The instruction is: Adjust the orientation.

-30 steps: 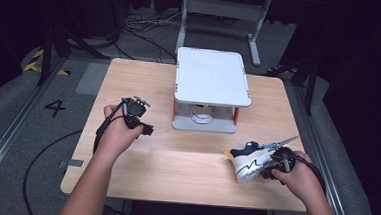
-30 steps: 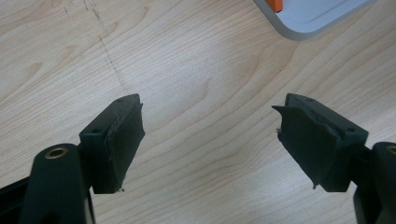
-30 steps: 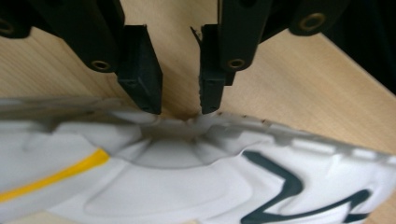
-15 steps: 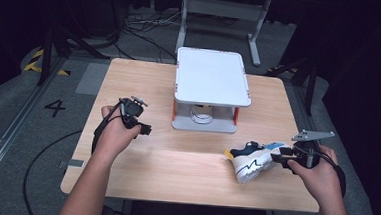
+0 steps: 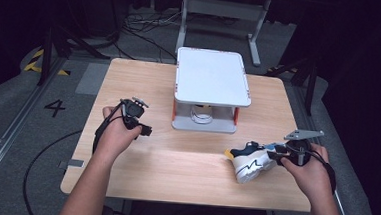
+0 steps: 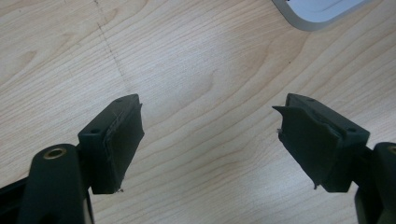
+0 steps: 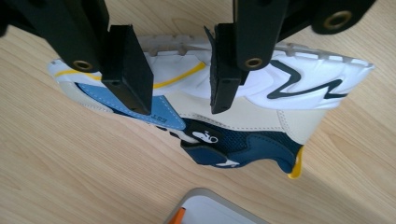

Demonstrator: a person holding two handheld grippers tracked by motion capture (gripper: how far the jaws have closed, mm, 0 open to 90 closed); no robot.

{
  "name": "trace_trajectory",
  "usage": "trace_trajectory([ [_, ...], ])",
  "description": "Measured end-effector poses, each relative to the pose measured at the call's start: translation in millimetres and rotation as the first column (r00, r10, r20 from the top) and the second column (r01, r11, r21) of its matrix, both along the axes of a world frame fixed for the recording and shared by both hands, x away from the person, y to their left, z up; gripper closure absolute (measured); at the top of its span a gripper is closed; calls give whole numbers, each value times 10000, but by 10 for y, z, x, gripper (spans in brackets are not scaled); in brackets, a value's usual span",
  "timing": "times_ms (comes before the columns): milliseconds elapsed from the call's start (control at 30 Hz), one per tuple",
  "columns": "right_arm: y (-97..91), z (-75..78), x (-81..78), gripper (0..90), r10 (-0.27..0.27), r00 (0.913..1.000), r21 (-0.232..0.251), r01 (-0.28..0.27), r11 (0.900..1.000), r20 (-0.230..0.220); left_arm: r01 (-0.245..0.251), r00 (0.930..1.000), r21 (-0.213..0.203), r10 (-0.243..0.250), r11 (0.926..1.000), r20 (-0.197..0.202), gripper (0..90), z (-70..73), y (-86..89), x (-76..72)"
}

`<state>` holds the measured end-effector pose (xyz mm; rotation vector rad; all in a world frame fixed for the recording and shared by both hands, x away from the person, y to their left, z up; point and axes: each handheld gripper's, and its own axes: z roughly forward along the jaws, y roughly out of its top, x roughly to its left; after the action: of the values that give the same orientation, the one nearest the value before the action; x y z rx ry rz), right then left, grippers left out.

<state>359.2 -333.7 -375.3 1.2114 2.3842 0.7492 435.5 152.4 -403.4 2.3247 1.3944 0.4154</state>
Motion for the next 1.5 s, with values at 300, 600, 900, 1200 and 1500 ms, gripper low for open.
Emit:
trace_trajectory([
  [300,-88,112,-175,747,-770,9879,-1267,600,9901,-1345,96,10000,18,-96,10000,22,218,4,5,14],
  [600,-293,50,-207,791,-1235,9423,-1277,873,9880,-3110,225,9997,-34,-225,9997,-11,217,1,-55,39],
  [900,-398,-7,-190,788,-1367,9166,-1228,970,9877,-3756,175,9998,-82,-175,9998,50,217,16,-40,33],
  [1200,-527,-104,-95,707,-1834,9118,-1775,1248,9762,-3673,198,9998,-74,-198,9998,14,217,7,-52,36],
  [1500,-514,-477,232,699,-1423,9807,-85,1424,9898,-1344,140,9999,-112,-140,9998,-16,216,-5,-24,32],
])
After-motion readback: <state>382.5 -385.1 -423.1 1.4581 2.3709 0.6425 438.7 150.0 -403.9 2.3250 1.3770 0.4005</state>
